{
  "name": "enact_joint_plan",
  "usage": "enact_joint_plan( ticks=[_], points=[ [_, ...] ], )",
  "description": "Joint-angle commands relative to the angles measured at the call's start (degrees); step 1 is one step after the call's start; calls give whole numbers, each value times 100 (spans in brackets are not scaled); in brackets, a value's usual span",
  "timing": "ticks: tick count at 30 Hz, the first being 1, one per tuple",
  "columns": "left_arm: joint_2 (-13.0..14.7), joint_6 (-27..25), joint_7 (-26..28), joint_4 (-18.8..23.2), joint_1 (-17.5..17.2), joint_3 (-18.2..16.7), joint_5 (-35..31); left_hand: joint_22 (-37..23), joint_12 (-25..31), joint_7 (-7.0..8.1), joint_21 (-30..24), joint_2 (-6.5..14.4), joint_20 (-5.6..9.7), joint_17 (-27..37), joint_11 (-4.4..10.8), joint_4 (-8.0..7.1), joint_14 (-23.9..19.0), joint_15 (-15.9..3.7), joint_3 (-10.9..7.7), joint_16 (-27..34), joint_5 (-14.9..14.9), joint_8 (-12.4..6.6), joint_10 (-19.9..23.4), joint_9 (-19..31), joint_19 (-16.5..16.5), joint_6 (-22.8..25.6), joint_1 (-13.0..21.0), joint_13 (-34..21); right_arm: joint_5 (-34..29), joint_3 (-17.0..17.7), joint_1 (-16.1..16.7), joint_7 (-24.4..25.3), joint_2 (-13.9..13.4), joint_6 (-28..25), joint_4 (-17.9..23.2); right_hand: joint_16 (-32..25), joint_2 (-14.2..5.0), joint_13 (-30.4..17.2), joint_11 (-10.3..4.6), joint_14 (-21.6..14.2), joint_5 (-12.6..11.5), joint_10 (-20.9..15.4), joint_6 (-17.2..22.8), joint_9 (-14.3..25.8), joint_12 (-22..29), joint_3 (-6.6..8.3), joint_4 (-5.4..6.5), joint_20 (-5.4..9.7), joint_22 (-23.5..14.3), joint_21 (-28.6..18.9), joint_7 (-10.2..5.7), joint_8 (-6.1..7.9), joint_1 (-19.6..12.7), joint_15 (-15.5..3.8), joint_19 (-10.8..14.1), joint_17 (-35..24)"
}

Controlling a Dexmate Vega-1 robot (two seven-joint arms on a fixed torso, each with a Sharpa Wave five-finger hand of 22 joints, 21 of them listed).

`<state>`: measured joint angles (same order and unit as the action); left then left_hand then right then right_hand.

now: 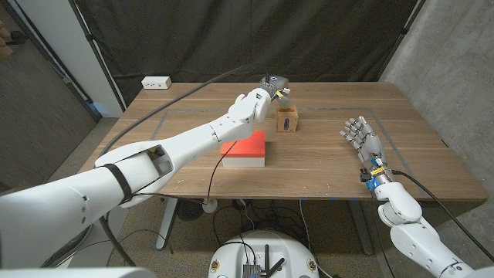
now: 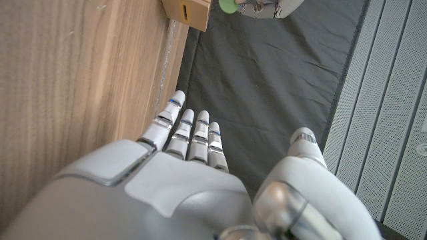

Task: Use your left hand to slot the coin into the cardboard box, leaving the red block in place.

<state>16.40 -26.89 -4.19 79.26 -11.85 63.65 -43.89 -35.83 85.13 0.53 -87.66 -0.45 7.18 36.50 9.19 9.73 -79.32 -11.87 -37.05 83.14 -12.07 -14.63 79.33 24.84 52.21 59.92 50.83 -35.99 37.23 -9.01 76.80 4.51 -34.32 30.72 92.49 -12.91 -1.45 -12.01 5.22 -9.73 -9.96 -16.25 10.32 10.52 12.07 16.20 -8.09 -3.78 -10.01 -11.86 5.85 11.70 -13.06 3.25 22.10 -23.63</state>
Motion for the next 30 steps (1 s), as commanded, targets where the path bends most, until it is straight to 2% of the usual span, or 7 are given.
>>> enact_joint_plan(
  ticks=[1, 15, 30],
  points=[
    [-150, 80, 118, -289, 92, 111, 120, 4, 0, 26, -21, 2, 488, 55, 10, 9, -13, -8, 7, 1, -14, -26, 29, 19, -4, 6, 61, 11, 58, 29, 22, -5, 35, 39, -48, -16, -58, 4, 5, -34, -28, -46, 31, 31, -12, 7, -28, -9, -12, 11, 21, -24, -5, 6, 53, -3],
    [-209, 134, 246, -518, 166, 214, 182, 57, -19, 29, -24, -25, 488, 6, 14, 20, -5, -9, 37, -49, -14, -19, 27, 7, -13, 12, 94, 21, 47, 40, 33, -2, 24, 33, -48, -16, -60, 5, 7, -37, -29, -38, 35, 32, -17, 7, -28, -11, -12, 20, 23, -24, -5, 10, 46, 3],
    [-151, 40, 161, -377, 169, 223, 240, 88, 2, 28, -29, -40, 488, 25, 14, 10, -5, -8, 63, -58, -16, -15, 15, 5, -28, 2, 99, -33, -7, 37, 25, -8, 3, 45, -34, -14, -59, 5, 5, -36, -28, -51, 39, 32, -13, 5, -27, -9, -12, 23, 9, -25, -3, 11, 52, 8]
  ],
)
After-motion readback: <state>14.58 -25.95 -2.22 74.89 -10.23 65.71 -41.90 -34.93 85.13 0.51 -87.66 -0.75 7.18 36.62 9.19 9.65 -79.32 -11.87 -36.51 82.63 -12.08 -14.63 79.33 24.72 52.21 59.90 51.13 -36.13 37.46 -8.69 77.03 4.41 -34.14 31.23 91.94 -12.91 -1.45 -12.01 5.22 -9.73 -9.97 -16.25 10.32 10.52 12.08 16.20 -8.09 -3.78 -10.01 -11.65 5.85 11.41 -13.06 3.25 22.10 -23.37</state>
